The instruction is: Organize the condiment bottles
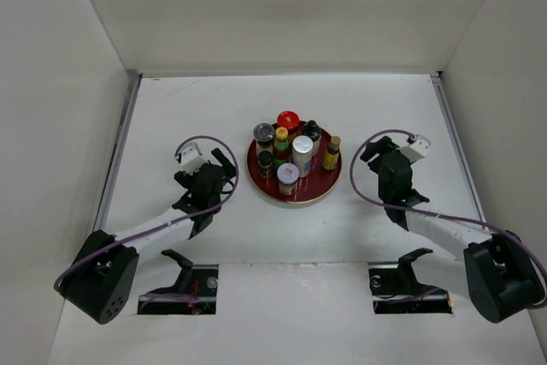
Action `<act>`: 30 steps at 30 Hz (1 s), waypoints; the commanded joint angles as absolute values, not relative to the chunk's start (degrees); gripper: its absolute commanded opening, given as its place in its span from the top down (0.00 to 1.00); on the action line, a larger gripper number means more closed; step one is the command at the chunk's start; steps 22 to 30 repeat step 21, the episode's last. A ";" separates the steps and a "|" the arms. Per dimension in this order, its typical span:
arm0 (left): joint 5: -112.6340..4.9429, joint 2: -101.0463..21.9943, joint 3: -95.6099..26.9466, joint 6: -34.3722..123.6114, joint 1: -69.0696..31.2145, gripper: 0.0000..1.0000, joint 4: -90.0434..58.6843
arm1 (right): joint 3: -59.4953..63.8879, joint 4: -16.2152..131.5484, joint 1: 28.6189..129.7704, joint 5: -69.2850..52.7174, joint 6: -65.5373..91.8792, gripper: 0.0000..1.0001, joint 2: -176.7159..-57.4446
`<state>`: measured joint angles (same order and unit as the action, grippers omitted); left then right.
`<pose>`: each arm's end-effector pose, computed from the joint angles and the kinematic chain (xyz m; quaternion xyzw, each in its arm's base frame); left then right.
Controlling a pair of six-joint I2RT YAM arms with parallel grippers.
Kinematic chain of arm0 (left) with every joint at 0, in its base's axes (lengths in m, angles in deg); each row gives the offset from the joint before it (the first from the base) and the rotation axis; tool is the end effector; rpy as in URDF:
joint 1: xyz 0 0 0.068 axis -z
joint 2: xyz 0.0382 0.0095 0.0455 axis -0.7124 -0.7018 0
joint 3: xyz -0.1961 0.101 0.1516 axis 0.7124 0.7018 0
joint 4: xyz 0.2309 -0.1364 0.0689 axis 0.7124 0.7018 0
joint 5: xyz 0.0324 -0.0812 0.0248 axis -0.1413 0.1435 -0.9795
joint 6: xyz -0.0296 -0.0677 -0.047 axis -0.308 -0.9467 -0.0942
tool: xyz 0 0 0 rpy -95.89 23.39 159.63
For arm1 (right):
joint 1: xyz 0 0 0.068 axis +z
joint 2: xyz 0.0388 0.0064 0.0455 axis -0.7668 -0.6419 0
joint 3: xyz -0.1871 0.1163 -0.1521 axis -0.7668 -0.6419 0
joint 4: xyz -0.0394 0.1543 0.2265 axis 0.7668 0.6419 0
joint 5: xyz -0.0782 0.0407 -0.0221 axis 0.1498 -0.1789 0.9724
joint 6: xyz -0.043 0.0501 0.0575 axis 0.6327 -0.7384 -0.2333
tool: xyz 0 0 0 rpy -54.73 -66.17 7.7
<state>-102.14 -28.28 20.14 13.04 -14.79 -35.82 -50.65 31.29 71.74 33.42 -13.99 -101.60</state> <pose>0.2427 -0.0858 0.1434 -0.2708 0.7640 -0.0765 0.5806 0.2743 0.0623 0.1750 0.2556 0.7457 0.0570 0.6127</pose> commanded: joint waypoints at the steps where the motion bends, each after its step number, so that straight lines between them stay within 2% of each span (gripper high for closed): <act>1: -104.21 -27.57 15.00 12.78 -15.58 0.00 -25.03 | -52.60 20.79 71.03 30.03 -19.39 0.31 -97.62; 3: -104.47 -28.97 12.19 12.96 -16.55 0.00 -21.32 | -54.18 19.11 70.68 31.87 -19.39 0.56 -96.04; 5: -104.47 -31.43 10.95 12.87 -16.73 0.00 -20.52 | -54.98 19.36 69.80 32.05 -19.83 0.70 -94.02; 8: -104.03 -34.16 8.67 12.87 -15.94 0.00 -19.65 | -55.51 20.15 69.19 32.58 -19.92 0.80 -91.99; 13: -104.12 -29.96 7.60 12.96 -14.89 0.00 -16.30 | -55.16 24.89 67.17 29.42 -23.34 0.85 -88.13; 15: -104.12 -28.20 7.60 13.04 -14.89 0.00 -16.47 | -55.07 26.57 65.76 27.58 -24.31 0.82 -85.84; 17: -103.68 -27.32 7.69 13.31 -15.15 0.00 -16.83 | -55.07 27.62 64.88 26.43 -25.45 0.71 -84.08; 21: -103.85 -27.23 5.41 14.10 -15.07 0.00 -14.46 | -54.98 28.94 65.14 26.07 -26.16 0.25 -83.63; 30: -103.85 -27.23 5.41 14.10 -15.07 0.00 -14.46 | -54.98 28.94 65.14 26.07 -26.16 0.25 -83.63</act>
